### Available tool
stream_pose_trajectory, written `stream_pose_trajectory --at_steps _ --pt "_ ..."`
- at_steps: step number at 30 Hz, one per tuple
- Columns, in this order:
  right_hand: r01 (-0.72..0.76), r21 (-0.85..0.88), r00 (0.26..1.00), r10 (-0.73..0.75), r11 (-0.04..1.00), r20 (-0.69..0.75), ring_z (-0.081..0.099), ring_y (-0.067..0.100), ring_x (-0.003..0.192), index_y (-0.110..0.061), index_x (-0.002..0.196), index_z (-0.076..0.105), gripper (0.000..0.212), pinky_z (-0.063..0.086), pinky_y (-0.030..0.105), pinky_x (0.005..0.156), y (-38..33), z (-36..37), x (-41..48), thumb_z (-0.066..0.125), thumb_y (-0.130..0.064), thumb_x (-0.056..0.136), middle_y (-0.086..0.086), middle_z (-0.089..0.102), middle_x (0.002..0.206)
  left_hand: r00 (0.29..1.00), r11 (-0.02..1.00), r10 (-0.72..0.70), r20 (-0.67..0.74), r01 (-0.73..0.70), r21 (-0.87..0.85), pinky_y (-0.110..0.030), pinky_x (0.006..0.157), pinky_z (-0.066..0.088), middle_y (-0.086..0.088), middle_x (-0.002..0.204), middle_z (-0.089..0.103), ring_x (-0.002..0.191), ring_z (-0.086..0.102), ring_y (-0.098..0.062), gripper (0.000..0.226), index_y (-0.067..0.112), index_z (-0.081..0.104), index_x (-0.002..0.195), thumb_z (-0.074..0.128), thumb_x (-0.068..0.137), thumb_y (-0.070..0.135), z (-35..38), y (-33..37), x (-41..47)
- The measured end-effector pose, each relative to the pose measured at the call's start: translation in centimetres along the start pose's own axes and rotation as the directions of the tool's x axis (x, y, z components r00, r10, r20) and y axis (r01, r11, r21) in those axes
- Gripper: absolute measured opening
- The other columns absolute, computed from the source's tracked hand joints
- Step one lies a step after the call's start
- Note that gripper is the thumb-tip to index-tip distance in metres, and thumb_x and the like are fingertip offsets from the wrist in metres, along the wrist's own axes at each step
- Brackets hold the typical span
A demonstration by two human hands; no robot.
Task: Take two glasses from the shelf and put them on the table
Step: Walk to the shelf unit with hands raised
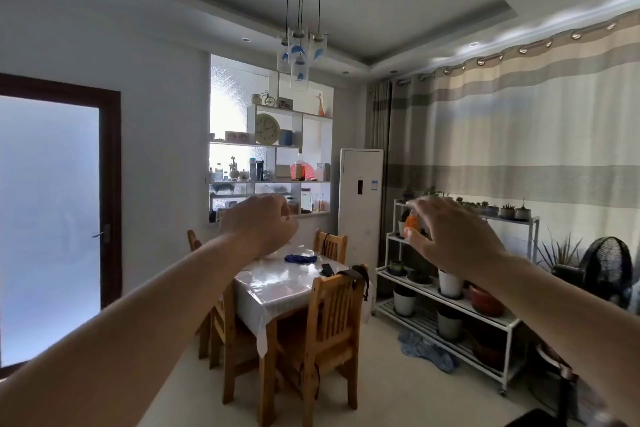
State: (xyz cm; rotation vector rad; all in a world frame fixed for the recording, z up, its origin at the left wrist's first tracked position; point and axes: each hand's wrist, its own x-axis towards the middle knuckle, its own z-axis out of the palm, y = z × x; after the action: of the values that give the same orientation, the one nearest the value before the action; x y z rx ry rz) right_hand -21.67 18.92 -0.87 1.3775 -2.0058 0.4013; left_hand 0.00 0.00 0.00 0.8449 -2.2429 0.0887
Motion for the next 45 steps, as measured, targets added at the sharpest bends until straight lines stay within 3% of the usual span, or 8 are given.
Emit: stream_pose_trajectory --at_steps 7,13,22,27,45 --pt "-0.007 -0.029 0.999 0.006 1.0 -0.047 0.046 0.022 0.126 -0.015 0.136 0.042 0.054 0.036 0.041 0.105 1.3 4.9 5.3 0.048 -0.044 0.09 0.005 0.051 0.138 0.993 0.987 0.069 -0.1 -0.053 0.15 -0.032 0.069 0.045 0.001 0.098 0.067 0.083 0.06 -0.018 0.026 0.02 0.061 0.1 0.049 0.085 0.038 4.7 -2.7 5.5" --pt "-0.011 -0.072 0.997 0.005 0.997 -0.078 0.044 0.022 0.127 -0.013 0.135 0.043 0.053 0.031 0.041 0.11 2.1 10.2 12.0 0.049 -0.042 0.091 0.006 0.052 0.138 0.967 0.98 0.153 -0.204 -0.121 0.16 -0.032 0.068 0.043 0.0 0.1 0.067 0.084 0.061 -0.018 0.026 0.019 0.061 0.101 0.049 0.086 0.036 10.6 -5.9 12.0" --pt "-0.061 -0.105 0.996 0.054 0.993 -0.066 0.042 0.02 0.13 -0.013 0.136 0.043 0.054 0.026 0.038 0.111 6.5 18.1 19.0 0.046 -0.044 0.091 0.005 0.051 0.139 0.969 0.972 0.193 -0.153 -0.168 0.166 -0.03 0.058 0.035 0.003 0.094 0.064 0.072 0.052 -0.013 0.022 0.021 0.059 0.093 0.049 0.083 0.038 20.4 -6.6 23.0" --pt "-0.07 -0.129 0.996 0.063 0.989 -0.055 0.041 0.021 0.131 -0.014 0.136 0.043 0.055 0.024 0.037 0.112 11.1 22.8 21.1 0.044 -0.046 0.092 0.005 0.049 0.141 0.962 0.963 0.241 -0.13 -0.221 0.153 -0.028 0.061 0.038 0.004 0.097 0.065 0.081 0.059 -0.016 0.022 0.022 0.058 0.096 0.049 0.083 0.038 26.8 -4.8 27.4" --pt "-0.027 -0.13 0.999 0.023 0.991 -0.03 0.039 0.021 0.132 -0.014 0.137 0.042 0.056 0.025 0.037 0.112 36.8 39.0 34.3 0.044 -0.047 0.091 0.005 0.048 0.142 0.969 0.961 0.233 -0.079 -0.217 0.169 -0.031 0.063 0.042 0.0 0.095 0.062 0.08 0.052 -0.017 0.026 0.019 0.057 0.097 0.045 0.083 0.037 49.7 8.6 48.3"
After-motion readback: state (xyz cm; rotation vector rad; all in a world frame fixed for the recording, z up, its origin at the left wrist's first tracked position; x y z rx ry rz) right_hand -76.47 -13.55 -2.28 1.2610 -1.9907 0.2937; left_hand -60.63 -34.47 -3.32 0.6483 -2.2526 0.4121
